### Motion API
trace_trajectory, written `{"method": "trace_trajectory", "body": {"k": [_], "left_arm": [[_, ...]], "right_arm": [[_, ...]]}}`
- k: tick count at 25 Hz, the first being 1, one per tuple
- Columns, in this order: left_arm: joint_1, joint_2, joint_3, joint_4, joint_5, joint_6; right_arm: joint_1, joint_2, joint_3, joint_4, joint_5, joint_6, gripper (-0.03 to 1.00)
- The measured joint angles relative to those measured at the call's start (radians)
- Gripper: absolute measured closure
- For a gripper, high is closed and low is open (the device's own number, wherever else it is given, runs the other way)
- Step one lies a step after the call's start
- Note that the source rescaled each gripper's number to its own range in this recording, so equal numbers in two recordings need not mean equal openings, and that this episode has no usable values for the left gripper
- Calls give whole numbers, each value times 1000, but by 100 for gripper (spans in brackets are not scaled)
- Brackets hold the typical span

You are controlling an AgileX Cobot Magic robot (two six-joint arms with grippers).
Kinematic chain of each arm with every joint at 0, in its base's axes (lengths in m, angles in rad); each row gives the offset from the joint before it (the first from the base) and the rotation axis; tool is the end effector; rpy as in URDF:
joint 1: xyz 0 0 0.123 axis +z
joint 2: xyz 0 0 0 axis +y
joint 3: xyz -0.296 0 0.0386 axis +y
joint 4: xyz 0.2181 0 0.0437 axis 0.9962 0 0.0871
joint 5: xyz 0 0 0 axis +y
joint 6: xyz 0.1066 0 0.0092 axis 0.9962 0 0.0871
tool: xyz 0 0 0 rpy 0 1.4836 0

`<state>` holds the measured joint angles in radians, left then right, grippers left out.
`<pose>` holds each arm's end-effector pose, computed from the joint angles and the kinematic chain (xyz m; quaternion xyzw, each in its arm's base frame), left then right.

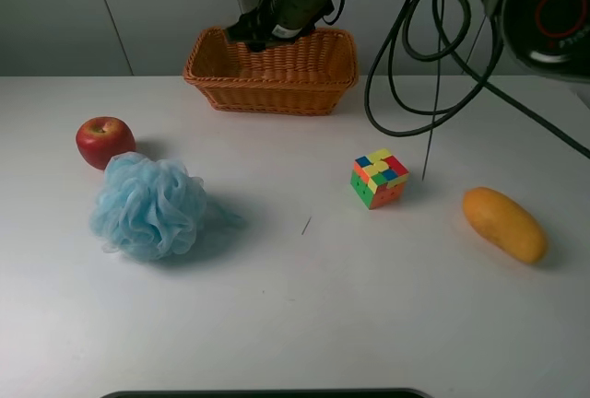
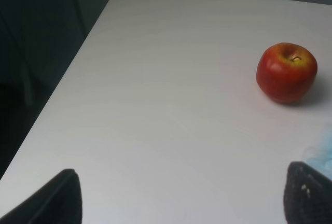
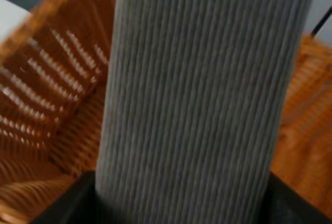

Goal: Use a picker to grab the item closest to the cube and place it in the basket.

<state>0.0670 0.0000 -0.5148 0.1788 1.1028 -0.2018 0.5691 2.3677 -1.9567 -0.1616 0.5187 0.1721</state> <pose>-0.0358 0.0146 0.2568 -0.1207 0.8483 0.0547 0.5126 0.4489 0.2770 0.1759 -0.2339 0.9030 0.0704 0.3535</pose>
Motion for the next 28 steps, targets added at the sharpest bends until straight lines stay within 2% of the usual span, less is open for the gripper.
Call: {"method": "trace_trajectory", "body": {"k": [11,12,13,14,15,16,19,28], "left_arm": [[0,0,0,0,0,0],[0,0,0,0,0,2],[0,0,0,0,0,2],[0,0,0,0,0,2],[0,0,0,0,0,2],[0,0,0,0,0,2],[0,0,0,0,0,2],[0,0,0,0,0,2]], "right_arm": [[-13,29,-2,34,19,-26,92],[-13,29,-2,43,20,-33,88],[-13,29,-2,45,20,-35,70],[-13,29,-2,47,20,-38,34],[-13,29,-2,47,20,-41,13],[-13,29,-2,47,20,-48,4],[-13,29,-2,47,22,-53,-2],[-13,-5,-10,47,62,-77,-3]]}}
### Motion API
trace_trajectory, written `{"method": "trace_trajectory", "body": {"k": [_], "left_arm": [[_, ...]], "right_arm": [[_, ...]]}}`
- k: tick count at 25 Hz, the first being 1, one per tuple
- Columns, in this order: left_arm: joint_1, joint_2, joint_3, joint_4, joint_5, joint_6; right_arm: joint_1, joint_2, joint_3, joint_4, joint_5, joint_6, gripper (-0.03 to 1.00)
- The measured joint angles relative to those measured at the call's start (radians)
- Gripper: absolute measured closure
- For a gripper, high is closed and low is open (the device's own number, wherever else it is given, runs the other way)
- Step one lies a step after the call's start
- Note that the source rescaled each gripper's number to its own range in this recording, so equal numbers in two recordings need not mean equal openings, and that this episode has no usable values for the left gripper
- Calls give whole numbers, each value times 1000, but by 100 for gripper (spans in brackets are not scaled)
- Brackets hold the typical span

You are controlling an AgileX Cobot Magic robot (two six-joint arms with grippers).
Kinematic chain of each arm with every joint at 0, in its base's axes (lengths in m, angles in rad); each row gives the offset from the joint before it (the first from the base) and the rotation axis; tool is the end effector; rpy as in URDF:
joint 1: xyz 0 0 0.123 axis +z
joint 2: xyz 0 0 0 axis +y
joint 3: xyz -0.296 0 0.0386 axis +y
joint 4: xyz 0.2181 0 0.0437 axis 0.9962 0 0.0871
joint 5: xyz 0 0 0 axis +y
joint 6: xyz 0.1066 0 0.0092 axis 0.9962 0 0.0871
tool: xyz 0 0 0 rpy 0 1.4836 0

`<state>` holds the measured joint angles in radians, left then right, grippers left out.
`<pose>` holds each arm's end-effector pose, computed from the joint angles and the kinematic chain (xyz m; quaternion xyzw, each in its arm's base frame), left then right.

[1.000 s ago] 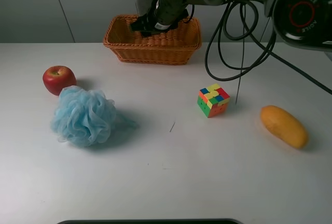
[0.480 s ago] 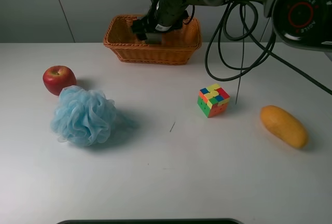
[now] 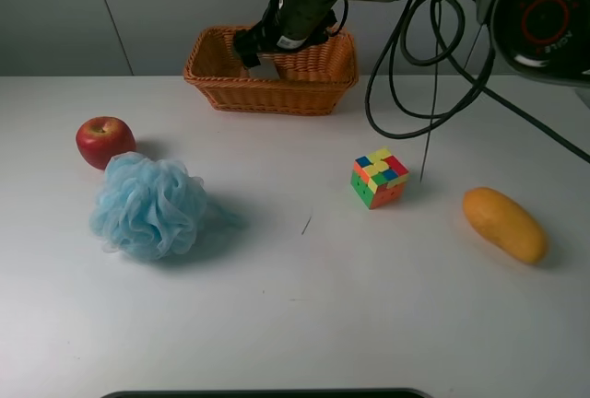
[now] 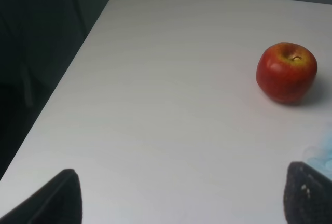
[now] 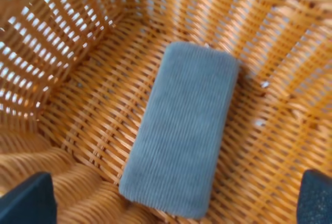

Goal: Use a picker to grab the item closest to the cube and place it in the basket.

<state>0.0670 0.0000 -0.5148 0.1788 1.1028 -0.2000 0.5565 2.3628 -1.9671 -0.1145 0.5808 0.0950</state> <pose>-0.0358 0.0146 0.2568 -0.1200 0.8484 0.0551 0.5126 0.4479 0.2707 0.1769 -0.2489 0.9081 0.0636 0.3307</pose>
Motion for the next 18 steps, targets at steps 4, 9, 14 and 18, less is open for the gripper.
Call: {"method": "trace_trajectory", "body": {"k": [4,9,14,18], "left_arm": [[0,0,0,0,0,0],[0,0,0,0,0,-2],[0,0,0,0,0,-2],[0,0,0,0,0,-2]], "right_arm": [[0,-97,-2,-2,105,-50,-3],[-30,-263,-1,32,292,-149,-3],[-107,-436,-1,73,449,-209,-3],[-188,-559,-1,71,566,-216,-3]]}}
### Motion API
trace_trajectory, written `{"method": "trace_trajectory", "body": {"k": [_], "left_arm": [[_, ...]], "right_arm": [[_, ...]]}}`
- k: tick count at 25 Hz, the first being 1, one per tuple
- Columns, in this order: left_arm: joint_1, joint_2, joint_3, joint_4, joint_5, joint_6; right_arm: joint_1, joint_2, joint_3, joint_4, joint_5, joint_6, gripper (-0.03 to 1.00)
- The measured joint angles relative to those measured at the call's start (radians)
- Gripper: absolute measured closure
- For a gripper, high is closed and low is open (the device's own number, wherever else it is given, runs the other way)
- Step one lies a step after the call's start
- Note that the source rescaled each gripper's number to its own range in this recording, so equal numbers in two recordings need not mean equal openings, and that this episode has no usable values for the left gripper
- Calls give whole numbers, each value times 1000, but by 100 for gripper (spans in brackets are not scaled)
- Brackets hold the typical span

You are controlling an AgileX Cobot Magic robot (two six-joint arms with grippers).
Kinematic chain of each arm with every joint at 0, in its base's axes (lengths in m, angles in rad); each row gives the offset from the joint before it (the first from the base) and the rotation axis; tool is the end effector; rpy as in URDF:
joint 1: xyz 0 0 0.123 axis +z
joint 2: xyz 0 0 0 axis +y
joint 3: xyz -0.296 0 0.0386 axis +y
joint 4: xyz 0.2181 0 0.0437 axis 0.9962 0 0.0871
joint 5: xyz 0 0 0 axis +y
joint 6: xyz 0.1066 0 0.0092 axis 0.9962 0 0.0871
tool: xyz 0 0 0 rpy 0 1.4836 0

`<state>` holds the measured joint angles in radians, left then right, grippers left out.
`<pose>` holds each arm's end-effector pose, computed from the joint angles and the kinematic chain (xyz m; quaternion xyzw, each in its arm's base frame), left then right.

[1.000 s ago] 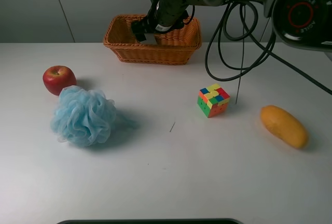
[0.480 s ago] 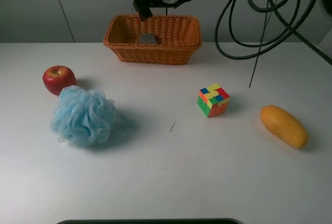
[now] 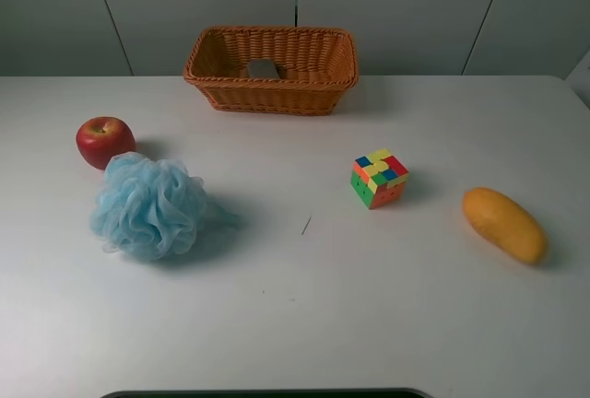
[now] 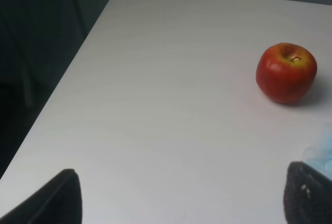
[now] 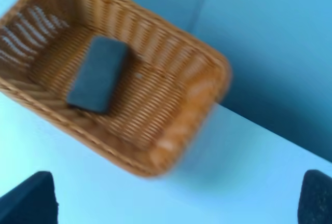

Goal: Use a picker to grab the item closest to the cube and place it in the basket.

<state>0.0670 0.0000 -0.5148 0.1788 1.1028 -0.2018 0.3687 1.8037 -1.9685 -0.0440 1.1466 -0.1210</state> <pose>-0.0358 0.0146 0.2568 -0.1207 0.8483 0.0547 0.5126 0.3567 0.1332 0.3976 -0.2305 0.9146 0.0192 0.3318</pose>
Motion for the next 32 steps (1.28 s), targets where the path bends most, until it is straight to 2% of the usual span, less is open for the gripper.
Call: {"method": "trace_trajectory", "body": {"k": [3,8,17,22,28,32], "left_arm": [[0,0,0,0,0,0],[0,0,0,0,0,0],[0,0,0,0,0,0],[0,0,0,0,0,2],[0,0,0,0,0,2],[0,0,0,0,0,2]], "right_arm": [[-81,-77,0,-50,54,-3,-3],[-244,-206,36,-71,69,-27,-3],[-499,-546,318,-44,73,-82,-3],[-532,-773,525,-36,75,-74,-3],[-533,-1084,819,112,12,-84,-3],[-533,-1292,1016,137,-33,-88,-3]]}}
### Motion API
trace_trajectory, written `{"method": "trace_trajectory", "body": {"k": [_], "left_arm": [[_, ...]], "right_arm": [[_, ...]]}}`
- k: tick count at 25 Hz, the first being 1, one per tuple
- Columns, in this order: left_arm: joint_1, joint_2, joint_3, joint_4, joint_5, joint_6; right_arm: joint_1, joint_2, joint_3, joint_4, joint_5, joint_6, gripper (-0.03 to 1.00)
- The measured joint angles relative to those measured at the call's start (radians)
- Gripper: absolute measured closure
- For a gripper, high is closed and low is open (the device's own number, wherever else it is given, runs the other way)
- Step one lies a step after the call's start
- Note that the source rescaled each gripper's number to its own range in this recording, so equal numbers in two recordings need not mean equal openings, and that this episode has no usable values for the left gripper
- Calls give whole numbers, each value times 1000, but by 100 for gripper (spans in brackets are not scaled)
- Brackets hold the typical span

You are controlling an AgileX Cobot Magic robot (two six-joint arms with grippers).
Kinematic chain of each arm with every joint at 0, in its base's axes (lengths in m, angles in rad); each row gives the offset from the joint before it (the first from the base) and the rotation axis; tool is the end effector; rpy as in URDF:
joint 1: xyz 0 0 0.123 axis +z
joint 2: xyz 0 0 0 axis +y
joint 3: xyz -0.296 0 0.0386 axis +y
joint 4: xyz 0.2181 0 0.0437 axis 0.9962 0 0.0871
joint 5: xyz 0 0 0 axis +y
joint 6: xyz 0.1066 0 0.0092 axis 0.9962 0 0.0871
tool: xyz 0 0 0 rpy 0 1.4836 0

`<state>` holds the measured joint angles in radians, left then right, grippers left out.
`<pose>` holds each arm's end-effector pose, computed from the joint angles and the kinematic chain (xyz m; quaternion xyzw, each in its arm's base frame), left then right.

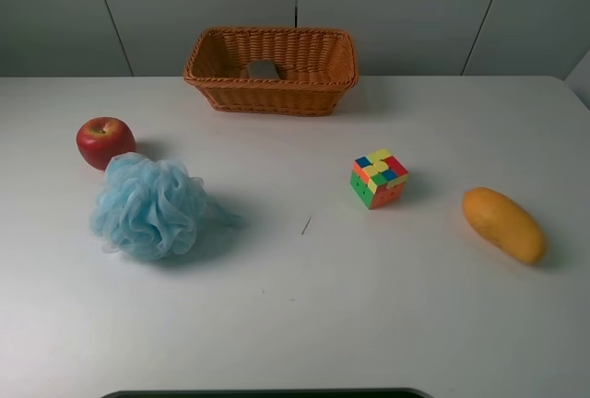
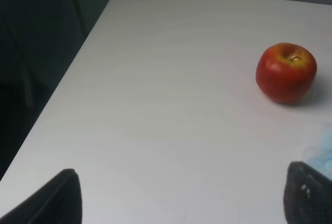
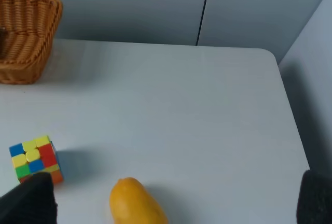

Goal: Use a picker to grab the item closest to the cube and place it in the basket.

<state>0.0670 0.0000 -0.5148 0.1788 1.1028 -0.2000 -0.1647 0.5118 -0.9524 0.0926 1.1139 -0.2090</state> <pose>-0.0358 0.0146 0.2568 -0.1200 0.8484 0.0551 0.5126 0.0294 0.0041 0.3752 -0.0211 0.8800 -0.0423 0.4726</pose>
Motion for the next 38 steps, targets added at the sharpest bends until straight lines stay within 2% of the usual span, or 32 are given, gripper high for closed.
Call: {"method": "trace_trajectory", "body": {"k": [5,10,17,26,38], "left_arm": [[0,0,0,0,0,0],[0,0,0,0,0,0],[0,0,0,0,0,-2],[0,0,0,0,-2,2],[0,0,0,0,-2,0]], "right_arm": [[0,-185,233,25,-37,-9,-3],[0,-282,358,61,-39,-11,-3],[6,-340,423,67,-27,-12,-3],[141,-349,437,7,-13,53,-3],[144,-349,437,-5,-13,84,-3]]}}
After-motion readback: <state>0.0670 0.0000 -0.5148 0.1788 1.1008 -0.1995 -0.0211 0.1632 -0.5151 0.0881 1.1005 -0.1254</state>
